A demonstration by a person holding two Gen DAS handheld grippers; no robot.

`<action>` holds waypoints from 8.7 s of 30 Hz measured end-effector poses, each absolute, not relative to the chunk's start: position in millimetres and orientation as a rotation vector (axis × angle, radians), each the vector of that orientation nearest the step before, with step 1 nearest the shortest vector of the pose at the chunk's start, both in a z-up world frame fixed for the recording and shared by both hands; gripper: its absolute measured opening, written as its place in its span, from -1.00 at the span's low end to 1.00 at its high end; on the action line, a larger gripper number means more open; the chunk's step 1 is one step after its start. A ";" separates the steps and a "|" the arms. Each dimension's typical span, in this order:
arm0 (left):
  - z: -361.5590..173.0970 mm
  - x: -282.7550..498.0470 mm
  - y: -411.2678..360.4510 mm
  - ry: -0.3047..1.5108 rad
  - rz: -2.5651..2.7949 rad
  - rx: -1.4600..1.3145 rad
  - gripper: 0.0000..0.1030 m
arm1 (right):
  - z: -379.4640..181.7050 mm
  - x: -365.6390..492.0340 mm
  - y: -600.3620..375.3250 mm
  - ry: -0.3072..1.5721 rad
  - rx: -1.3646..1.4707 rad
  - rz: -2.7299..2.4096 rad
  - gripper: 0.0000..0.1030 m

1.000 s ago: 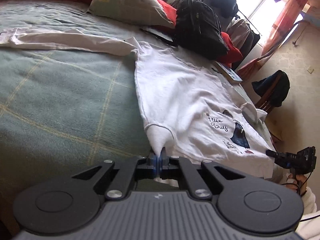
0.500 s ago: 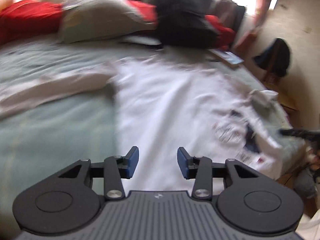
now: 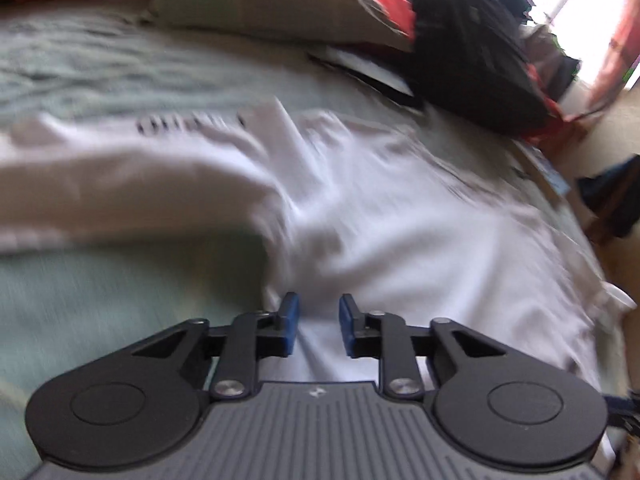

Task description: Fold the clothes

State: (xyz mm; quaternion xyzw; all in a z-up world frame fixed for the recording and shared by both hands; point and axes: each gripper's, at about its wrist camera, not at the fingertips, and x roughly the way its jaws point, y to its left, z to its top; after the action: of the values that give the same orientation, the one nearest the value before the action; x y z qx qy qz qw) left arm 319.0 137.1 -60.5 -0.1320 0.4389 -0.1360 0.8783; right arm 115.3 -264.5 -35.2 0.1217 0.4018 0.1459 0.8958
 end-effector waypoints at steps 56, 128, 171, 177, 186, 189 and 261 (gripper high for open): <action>-27.9 182.1 44.9 0.813 -0.539 0.271 0.18 | -56.7 160.1 -303.8 0.841 0.171 0.221 0.32; -16.7 186.7 53.8 0.712 -0.401 0.132 0.53 | -68.3 82.2 -181.2 0.726 -0.059 0.265 0.77; -37.1 108.8 52.3 0.805 -0.316 0.277 0.61 | -55.3 -23.4 -213.3 0.600 -0.019 0.209 1.00; -68.8 74.1 73.6 0.808 -0.264 0.134 0.67 | -66.1 15.8 -196.0 0.597 0.008 0.162 1.00; -49.0 54.1 69.8 0.758 -0.261 0.174 0.72 | -75.5 15.3 -190.7 0.661 0.036 0.184 1.00; -42.1 75.1 66.4 0.731 -0.264 0.146 0.72 | -66.1 27.9 -183.0 0.611 0.044 0.225 1.00; -26.6 111.8 64.6 0.720 -0.206 0.063 0.86 | -13.3 110.3 -169.4 0.792 -0.079 0.357 1.00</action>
State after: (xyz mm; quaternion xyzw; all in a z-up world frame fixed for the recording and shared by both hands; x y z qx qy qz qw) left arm 111.8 64.6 -26.6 0.0308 0.3515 -0.1006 0.9303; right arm 110.3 -169.4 -13.3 -0.0385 0.3837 0.1729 0.9063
